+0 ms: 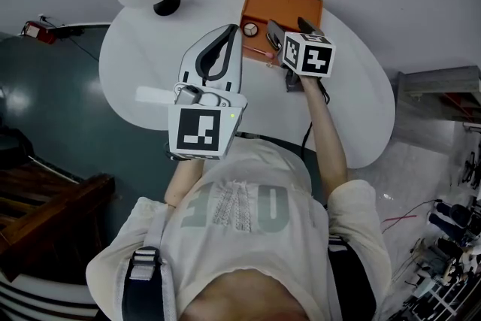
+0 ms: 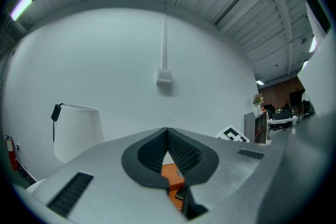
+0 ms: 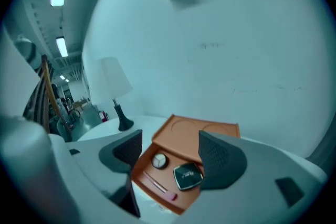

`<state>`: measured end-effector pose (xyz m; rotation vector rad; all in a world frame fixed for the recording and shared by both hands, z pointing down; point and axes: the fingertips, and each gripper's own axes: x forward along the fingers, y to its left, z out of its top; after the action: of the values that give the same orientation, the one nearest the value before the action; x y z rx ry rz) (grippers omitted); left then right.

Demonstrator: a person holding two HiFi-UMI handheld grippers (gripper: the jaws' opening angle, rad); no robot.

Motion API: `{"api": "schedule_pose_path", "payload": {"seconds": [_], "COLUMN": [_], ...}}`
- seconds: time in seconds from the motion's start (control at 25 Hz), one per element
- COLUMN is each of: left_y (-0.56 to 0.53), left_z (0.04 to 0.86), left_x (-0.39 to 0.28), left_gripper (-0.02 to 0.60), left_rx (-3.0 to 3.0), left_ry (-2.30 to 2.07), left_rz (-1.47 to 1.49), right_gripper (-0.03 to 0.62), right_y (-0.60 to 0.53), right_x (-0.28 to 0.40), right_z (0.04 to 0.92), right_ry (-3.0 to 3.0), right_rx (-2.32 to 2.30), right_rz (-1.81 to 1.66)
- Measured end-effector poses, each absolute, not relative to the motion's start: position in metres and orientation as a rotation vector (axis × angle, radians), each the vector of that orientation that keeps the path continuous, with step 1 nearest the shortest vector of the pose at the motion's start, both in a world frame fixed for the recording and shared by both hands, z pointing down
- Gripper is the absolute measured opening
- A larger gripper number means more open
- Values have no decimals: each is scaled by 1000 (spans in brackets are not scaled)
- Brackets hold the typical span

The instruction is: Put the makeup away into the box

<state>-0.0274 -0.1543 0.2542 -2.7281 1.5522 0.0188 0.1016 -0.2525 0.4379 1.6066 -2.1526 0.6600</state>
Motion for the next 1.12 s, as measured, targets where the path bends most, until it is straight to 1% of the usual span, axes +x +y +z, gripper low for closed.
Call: {"api": "schedule_pose_path", "payload": {"seconds": [0.08, 0.12, 0.2, 0.28, 0.36, 0.44, 0.48, 0.52, 0.72, 1.12], "left_y": [-156, -157, -159, -160, -161, -161, -161, -161, -161, -157], "left_z": [252, 250, 246, 245, 245, 244, 243, 243, 241, 243], "left_x": [-24, -21, -18, -14, -9, -5, -4, -3, 2, 6], "left_gripper": [8, 8, 6, 8, 8, 8, 8, 8, 8, 8], "left_rx": [-2730, -2730, -2730, -2728, -2729, -2732, -2732, -2733, -2732, -2740], "left_ry": [1535, 1528, 1515, 1504, 1490, 1474, 1468, 1462, 1450, 1437], "left_rz": [20, 32, 45, 36, 32, 33, 33, 31, 44, 35], "right_gripper": [342, 327, 257, 237, 190, 108, 45, 5, 5, 5], "right_y": [-241, -234, -219, -204, -188, -171, -164, -157, -141, -134], "right_x": [104, 105, 106, 106, 109, 112, 113, 113, 107, 113], "right_z": [389, 367, 333, 312, 298, 287, 283, 279, 269, 268], "right_ry": [-2270, -2315, -2380, -2396, -2364, -2319, -2303, -2295, -2315, -2303], "right_rx": [1689, 1731, 1799, 1852, 1914, 1972, 1996, 2011, 2021, 2034], "right_rz": [548, 491, 390, 287, 168, 64, 24, -7, -57, -43]}}
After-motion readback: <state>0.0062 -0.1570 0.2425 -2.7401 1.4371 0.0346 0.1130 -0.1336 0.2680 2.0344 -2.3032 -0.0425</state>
